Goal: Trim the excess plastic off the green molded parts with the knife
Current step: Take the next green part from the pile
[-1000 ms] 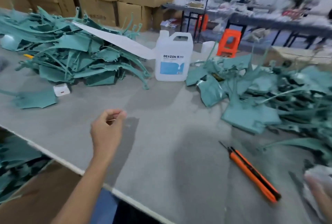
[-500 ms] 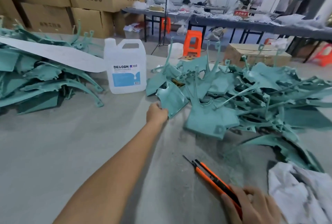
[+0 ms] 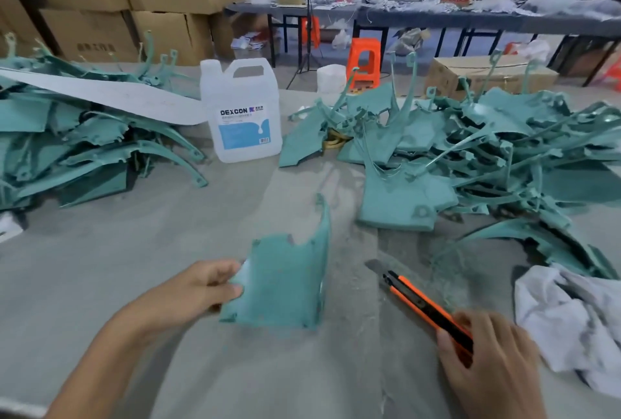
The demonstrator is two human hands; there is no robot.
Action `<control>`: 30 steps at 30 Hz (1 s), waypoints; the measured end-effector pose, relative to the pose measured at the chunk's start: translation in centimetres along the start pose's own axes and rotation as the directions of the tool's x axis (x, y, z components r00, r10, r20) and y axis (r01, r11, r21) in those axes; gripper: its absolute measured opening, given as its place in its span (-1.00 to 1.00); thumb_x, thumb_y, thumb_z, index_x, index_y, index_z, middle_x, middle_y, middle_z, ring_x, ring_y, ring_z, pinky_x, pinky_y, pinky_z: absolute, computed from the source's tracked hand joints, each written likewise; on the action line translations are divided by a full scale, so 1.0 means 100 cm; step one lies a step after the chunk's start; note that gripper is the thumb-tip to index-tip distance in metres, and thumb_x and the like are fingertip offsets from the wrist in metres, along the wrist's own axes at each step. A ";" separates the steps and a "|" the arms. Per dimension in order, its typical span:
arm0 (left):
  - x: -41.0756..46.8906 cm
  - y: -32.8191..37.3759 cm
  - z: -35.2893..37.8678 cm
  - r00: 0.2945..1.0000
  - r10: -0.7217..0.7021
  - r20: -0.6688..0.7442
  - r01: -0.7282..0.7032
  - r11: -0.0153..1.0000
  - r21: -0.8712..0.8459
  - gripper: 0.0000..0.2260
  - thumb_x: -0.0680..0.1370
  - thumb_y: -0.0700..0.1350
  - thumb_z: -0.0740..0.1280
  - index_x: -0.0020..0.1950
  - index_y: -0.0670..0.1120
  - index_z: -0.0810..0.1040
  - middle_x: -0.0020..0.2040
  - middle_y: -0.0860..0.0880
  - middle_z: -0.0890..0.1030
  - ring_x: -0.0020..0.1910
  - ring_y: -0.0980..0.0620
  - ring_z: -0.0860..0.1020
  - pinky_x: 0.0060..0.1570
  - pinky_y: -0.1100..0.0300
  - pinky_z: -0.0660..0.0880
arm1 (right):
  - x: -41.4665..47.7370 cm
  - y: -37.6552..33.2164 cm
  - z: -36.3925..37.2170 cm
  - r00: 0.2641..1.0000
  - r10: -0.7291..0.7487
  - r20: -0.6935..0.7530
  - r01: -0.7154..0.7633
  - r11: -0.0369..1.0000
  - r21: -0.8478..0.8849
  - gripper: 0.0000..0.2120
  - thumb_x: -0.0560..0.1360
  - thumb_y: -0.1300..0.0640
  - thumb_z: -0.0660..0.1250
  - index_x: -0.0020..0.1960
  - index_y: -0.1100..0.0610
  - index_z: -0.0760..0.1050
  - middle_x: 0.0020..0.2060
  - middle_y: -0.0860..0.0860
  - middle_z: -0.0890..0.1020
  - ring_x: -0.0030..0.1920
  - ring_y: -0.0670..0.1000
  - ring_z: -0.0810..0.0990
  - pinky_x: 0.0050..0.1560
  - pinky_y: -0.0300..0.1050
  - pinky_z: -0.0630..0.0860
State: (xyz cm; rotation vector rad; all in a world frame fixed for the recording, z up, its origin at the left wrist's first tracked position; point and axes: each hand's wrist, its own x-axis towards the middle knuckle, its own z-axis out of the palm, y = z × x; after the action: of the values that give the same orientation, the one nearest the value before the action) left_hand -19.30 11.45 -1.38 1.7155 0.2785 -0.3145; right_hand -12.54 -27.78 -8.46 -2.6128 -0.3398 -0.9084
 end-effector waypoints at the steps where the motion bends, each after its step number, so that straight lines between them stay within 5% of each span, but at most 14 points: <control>1: -0.020 -0.008 -0.004 1.000 -0.013 -0.017 0.014 0.997 0.078 -0.79 0.61 -0.30 0.33 0.22 -0.16 0.60 0.10 -0.08 0.70 -0.01 0.04 0.66 -0.05 0.24 0.56 | -0.001 0.000 0.000 0.999 -0.001 0.036 0.001 1.000 -0.003 -0.59 0.40 -0.09 0.22 -0.12 0.23 0.64 -0.23 0.18 0.63 -0.23 0.31 0.62 -0.07 0.13 0.37; 3: -0.041 -0.025 -0.005 0.965 0.057 -0.255 0.061 0.900 0.432 -0.69 0.57 -0.22 0.42 0.29 -0.01 0.53 0.19 0.04 0.64 0.12 0.05 0.61 0.17 0.13 0.52 | -0.003 0.001 -0.001 0.995 -0.005 0.104 0.007 1.000 -0.016 -0.55 0.42 -0.12 0.21 -0.05 0.24 0.63 -0.19 0.20 0.64 -0.19 0.32 0.61 -0.06 0.15 0.39; 5: -0.055 -0.026 0.011 0.861 0.301 -0.411 0.041 0.763 0.645 -0.63 0.49 -0.03 0.50 0.23 0.16 0.47 0.22 0.16 0.52 0.23 0.11 0.49 0.29 0.14 0.40 | -0.004 0.002 -0.003 0.991 -0.013 0.134 0.017 1.000 -0.026 -0.49 0.44 -0.16 0.20 0.03 0.24 0.64 -0.14 0.21 0.65 -0.16 0.33 0.59 -0.06 0.20 0.43; 6: -0.060 -0.025 0.020 0.832 0.395 -0.390 -0.046 0.749 0.661 -0.61 0.43 0.11 0.52 0.19 0.22 0.47 0.25 0.23 0.48 0.29 0.18 0.43 0.31 0.22 0.34 | -0.005 0.002 -0.004 0.990 -0.015 0.141 0.019 0.999 -0.027 -0.48 0.45 -0.17 0.20 0.06 0.24 0.65 -0.13 0.20 0.66 -0.15 0.33 0.59 -0.05 0.21 0.44; 8: -0.065 -0.032 0.035 0.884 0.391 -0.254 -0.131 0.731 0.670 -0.36 0.25 0.45 0.44 0.28 0.35 0.41 0.42 0.40 0.27 0.46 0.36 0.18 0.39 0.31 0.14 | -0.007 0.001 -0.008 0.989 -0.014 0.146 0.018 0.999 -0.028 -0.49 0.47 -0.17 0.19 0.09 0.21 0.66 -0.10 0.18 0.67 -0.13 0.32 0.58 -0.05 0.21 0.44; 10: -0.059 -0.047 0.045 0.955 0.271 -0.117 -0.081 0.621 0.780 0.06 0.12 0.63 0.32 0.53 0.42 -0.05 0.53 0.43 -0.24 0.51 0.38 -0.27 0.46 0.27 -0.10 | -0.008 -0.001 -0.011 0.990 -0.021 0.142 0.025 0.999 -0.027 -0.54 0.50 -0.14 0.17 0.09 0.16 0.66 -0.09 0.12 0.68 -0.12 0.28 0.56 -0.05 0.17 0.43; 12: -0.049 -0.056 0.048 0.969 0.212 -0.124 -0.006 0.527 0.850 0.25 0.13 0.63 0.31 0.54 0.27 -0.42 0.49 0.32 -0.48 0.49 0.30 -0.43 0.48 0.24 -0.18 | -0.009 -0.001 -0.013 0.991 -0.029 0.128 0.032 0.999 -0.019 -0.58 0.53 -0.11 0.16 0.09 0.14 0.66 -0.09 0.08 0.69 -0.12 0.25 0.55 -0.06 0.14 0.39; 14: -0.039 -0.052 0.045 0.914 0.334 -0.231 -0.020 0.605 0.796 0.09 0.32 0.51 0.35 0.64 0.15 -0.17 0.62 0.24 -0.09 0.60 0.18 -0.02 0.49 0.23 0.06 | -0.010 0.001 -0.013 0.993 -0.013 0.114 0.015 1.000 -0.020 -0.57 0.53 -0.10 0.16 0.10 0.15 0.66 -0.10 0.10 0.68 -0.12 0.26 0.55 -0.05 0.14 0.38; 16: -0.034 -0.044 0.038 0.822 0.419 -0.385 -0.076 0.752 0.655 -0.41 0.47 0.36 0.27 0.49 0.36 0.26 0.36 0.39 0.44 0.34 0.15 0.48 0.24 0.27 0.41 | -0.010 0.002 -0.011 0.993 0.013 0.114 -0.009 1.000 -0.030 -0.54 0.51 -0.09 0.17 0.15 0.18 0.66 -0.09 0.14 0.65 -0.10 0.28 0.55 -0.02 0.15 0.38; 17: -0.032 -0.039 0.037 0.803 0.404 -0.437 -0.088 0.807 0.584 -0.59 0.49 0.34 0.21 0.35 0.48 0.34 0.14 0.47 0.55 0.16 0.18 0.58 0.08 0.30 0.46 | -0.011 0.003 -0.011 0.992 0.023 0.121 -0.019 0.999 -0.034 -0.51 0.49 -0.09 0.17 0.17 0.20 0.65 -0.09 0.15 0.63 -0.09 0.28 0.54 0.01 0.15 0.36; 21: -0.024 -0.026 0.065 0.767 0.449 -0.458 -0.207 0.849 0.486 -0.92 0.62 0.16 0.28 0.04 0.36 0.54 -0.17 0.33 0.63 -0.17 0.37 0.56 -0.17 0.45 0.40 | -0.011 0.006 -0.009 0.979 0.065 0.196 -0.060 0.998 -0.032 -0.46 0.45 -0.11 0.14 0.21 0.17 0.64 -0.08 0.14 0.57 -0.04 0.24 0.48 0.05 0.16 0.37; 26: -0.010 -0.020 0.114 0.777 0.393 -0.492 -0.288 0.917 0.277 -0.83 0.62 -0.09 0.36 -0.13 0.15 0.57 -0.32 0.30 0.56 -0.31 0.34 0.49 -0.25 0.48 0.36 | -0.009 0.004 -0.013 0.964 0.116 0.239 -0.128 0.991 0.034 -0.54 0.49 -0.18 0.17 0.14 0.08 0.64 -0.09 0.06 0.53 -0.02 0.17 0.43 0.08 0.16 0.37; 30: 0.002 -0.012 0.128 0.776 0.380 -0.504 -0.289 0.924 0.251 -0.89 0.65 -0.04 0.30 -0.05 0.14 0.53 -0.30 0.31 0.57 -0.28 0.31 0.52 -0.28 0.44 0.37 | -0.005 0.004 -0.021 0.939 0.243 0.242 -0.289 0.941 0.177 -0.77 0.56 0.10 0.40 0.19 0.14 0.57 -0.03 0.10 0.58 0.02 0.25 0.50 0.06 0.10 0.40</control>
State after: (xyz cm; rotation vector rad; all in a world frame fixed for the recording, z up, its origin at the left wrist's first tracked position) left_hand -20.21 -1.02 -4.58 1.9518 0.3577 0.4471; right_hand -13.94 -29.06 -7.36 -2.4844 -0.1197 -0.4695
